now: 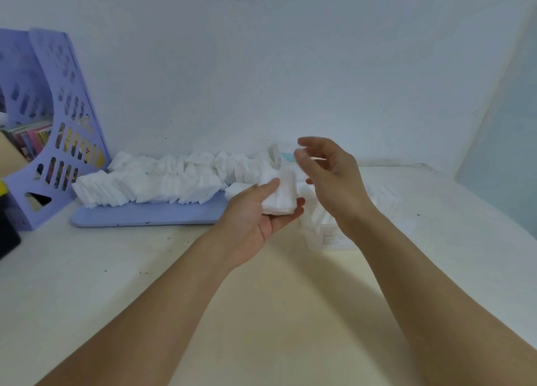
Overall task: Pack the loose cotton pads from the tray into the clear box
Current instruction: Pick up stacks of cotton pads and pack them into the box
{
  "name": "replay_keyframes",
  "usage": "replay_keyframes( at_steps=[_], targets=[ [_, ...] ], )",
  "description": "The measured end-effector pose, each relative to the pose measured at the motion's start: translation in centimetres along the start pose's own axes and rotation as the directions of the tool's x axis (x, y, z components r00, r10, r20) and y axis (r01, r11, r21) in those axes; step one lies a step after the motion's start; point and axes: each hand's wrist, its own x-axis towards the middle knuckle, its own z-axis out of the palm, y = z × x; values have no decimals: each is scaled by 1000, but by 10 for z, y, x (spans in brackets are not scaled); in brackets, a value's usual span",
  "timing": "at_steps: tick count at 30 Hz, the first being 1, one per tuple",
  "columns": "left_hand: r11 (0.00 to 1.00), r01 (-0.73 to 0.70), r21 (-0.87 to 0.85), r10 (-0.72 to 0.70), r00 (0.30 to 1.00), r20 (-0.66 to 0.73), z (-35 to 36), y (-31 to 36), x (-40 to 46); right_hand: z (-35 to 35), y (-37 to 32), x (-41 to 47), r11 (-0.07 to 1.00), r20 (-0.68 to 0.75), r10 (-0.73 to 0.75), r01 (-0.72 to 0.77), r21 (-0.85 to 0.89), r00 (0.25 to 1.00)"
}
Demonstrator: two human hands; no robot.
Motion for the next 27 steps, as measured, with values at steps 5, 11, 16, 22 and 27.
replay_keyframes(
  at_steps=[5, 11, 16, 22, 27],
  targets=[
    [998, 48, 31, -51, 990, 131, 9, -4, -7, 25, -6, -14, 999, 236, 19, -30, 44, 971],
    [985, 104, -141, -79, 982, 169, -1, 3, -3, 8, -5, -14, 986, 294, -162, 170, 0, 942],
    [927, 238, -290, -143, 938, 315, -1, 3, -7, 14, -6, -18, 964, 331, -260, 222, 149, 907],
    [975, 184, -126, -145, 953, 265, 2, 0, -11, 17, -4, -18, 948, 234, -254, 192, 255, 939],
    [979, 181, -99, -155, 962, 225, 6, -1, -12, 18, -4, -18, 957, 259, -250, 196, 216, 933]
  ],
)
